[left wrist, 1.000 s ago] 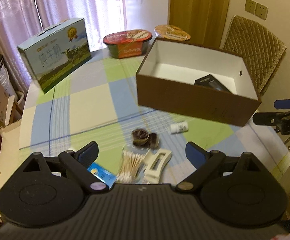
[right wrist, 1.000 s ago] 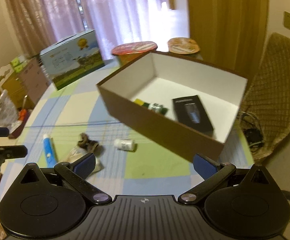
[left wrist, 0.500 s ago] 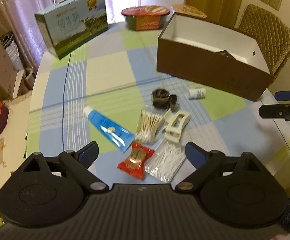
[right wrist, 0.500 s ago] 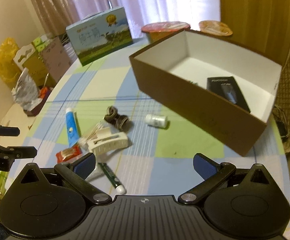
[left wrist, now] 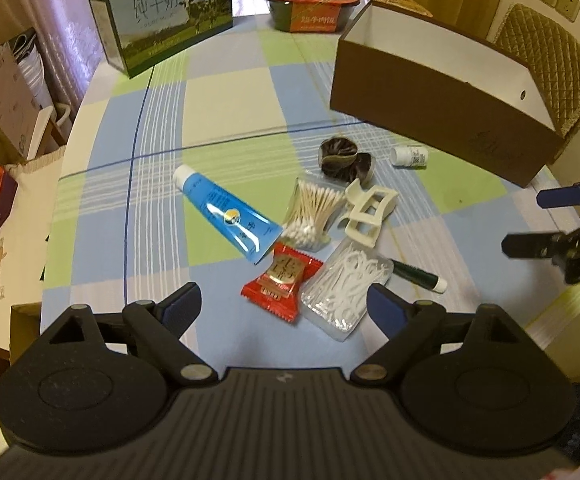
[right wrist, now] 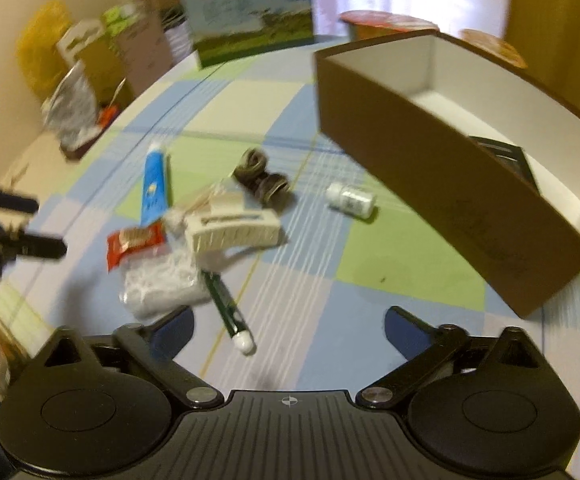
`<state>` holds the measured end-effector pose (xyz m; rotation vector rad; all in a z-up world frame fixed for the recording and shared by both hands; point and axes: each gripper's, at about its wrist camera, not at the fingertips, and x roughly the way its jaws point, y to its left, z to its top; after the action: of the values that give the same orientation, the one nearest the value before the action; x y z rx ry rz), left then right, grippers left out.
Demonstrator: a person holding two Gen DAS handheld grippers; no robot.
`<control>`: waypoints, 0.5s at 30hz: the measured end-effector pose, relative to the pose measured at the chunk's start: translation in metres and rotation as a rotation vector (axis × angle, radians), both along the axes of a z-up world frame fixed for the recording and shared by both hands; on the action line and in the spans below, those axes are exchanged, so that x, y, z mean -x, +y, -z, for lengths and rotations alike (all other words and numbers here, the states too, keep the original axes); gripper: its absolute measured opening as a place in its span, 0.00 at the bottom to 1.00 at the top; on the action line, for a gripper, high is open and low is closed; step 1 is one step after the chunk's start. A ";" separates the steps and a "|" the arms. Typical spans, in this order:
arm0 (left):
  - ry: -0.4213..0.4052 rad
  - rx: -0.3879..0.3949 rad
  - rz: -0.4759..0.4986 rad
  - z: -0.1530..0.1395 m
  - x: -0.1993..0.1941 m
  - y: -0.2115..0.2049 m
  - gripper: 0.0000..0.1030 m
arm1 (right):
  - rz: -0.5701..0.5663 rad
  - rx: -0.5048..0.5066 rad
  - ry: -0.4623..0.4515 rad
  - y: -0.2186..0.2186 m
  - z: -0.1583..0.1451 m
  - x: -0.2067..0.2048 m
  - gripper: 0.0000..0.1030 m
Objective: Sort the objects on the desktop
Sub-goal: 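Grasp the green white-capped tube with the right tool while the left tool grasps the red candy packet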
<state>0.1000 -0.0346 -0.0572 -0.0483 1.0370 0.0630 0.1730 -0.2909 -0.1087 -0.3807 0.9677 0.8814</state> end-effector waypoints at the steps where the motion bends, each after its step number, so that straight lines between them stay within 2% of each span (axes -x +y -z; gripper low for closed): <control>1: 0.003 0.000 -0.003 0.002 0.001 0.001 0.84 | -0.022 0.007 0.001 0.003 0.005 0.001 0.67; 6: 0.002 0.002 -0.012 0.012 0.004 0.005 0.83 | -0.115 0.021 -0.001 0.013 0.023 0.010 0.49; 9: 0.003 -0.001 -0.022 0.020 0.004 0.010 0.81 | -0.146 0.023 0.008 0.018 0.031 0.011 0.35; 15: 0.008 -0.007 -0.047 0.031 0.002 0.019 0.80 | -0.177 0.035 -0.001 0.030 0.047 0.012 0.26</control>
<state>0.0983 -0.0152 -0.0882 -0.0663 1.0433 0.1094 0.1610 -0.2614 -0.1553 -0.5022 0.9596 1.0257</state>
